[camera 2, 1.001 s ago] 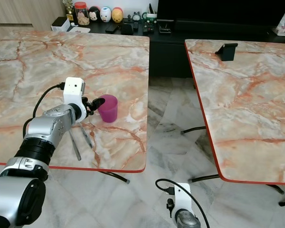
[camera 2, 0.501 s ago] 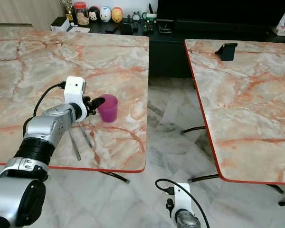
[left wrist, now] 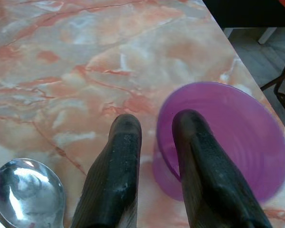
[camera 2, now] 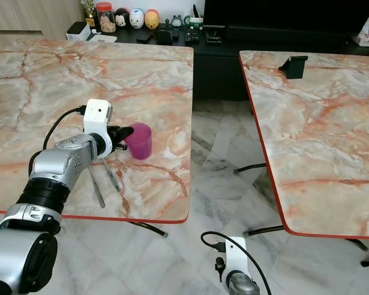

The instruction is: Setting the table

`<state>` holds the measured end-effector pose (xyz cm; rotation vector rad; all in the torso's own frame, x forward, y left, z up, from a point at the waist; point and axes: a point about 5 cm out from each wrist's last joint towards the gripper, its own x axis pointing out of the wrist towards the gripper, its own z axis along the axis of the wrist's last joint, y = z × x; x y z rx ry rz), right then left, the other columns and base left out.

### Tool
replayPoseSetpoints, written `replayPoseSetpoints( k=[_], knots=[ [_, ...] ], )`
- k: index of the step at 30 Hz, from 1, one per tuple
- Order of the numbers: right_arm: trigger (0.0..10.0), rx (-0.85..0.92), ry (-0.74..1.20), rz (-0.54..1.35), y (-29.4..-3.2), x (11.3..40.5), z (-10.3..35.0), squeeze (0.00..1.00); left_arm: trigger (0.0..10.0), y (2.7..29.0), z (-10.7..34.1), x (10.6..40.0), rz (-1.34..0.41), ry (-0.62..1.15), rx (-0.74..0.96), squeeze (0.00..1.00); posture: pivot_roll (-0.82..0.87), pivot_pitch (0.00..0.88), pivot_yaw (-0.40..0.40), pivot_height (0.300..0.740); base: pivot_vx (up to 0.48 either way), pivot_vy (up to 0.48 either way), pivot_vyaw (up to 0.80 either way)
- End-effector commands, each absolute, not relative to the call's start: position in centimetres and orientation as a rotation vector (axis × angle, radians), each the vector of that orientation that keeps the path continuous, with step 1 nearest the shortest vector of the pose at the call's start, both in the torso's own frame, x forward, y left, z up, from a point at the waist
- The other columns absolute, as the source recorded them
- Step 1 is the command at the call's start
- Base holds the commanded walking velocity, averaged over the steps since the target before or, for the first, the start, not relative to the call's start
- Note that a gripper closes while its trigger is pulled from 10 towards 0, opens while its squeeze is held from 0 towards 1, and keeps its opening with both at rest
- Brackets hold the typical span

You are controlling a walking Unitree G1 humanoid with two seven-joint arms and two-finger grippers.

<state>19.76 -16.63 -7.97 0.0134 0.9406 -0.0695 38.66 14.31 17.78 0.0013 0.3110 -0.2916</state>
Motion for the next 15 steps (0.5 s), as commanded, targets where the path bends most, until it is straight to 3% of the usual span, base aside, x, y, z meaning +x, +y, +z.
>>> replayPoseSetpoints(
  k=[1, 15],
  knots=[
    [10.0, 0.023, 0.945, -0.07, -16.54, 19.8, -7.97, 0.0, 10.0, 14.31, 17.48, 38.42, -0.298, 0.326, 0.02, 0.0, 0.07, 0.036, -0.042, 0.74, 0.0, 0.0, 0.0],
    [10.0, 0.029, 0.949, -0.069, -16.45, 19.75, -8.01, 0.0, 10.0, 13.88, 17.56, 38.34, -0.343, 0.344, 0.041, 0.0, 0.08, 0.034, -0.036, 0.74, 0.0, 0.0, 0.0]
  ],
)
